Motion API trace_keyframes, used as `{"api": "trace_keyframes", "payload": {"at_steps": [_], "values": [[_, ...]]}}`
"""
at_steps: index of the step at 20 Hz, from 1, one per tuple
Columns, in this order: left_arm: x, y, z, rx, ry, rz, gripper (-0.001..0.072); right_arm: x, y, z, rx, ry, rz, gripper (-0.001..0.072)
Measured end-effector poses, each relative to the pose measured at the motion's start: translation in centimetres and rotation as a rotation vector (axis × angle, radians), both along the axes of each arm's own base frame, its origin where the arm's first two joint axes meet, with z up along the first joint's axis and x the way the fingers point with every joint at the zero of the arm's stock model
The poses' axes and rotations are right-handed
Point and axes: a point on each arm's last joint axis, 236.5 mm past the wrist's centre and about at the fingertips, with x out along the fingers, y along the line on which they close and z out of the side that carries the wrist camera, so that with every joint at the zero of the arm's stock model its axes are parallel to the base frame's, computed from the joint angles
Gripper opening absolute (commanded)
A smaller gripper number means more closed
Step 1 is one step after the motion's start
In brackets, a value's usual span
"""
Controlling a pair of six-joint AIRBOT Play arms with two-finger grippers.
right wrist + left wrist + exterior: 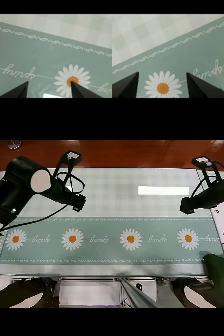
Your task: Fold the shirts.
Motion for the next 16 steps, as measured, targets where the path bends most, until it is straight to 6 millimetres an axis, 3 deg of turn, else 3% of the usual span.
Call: {"api": "trace_keyframes", "payload": {"at_steps": [16], "values": [[0.07, -0.32, 0.05, -0.007, -0.007, 0.007, 0.0720, -0.02, 0.35, -0.08, 0.009, 0.003, -0.002, 0.0592]]}}
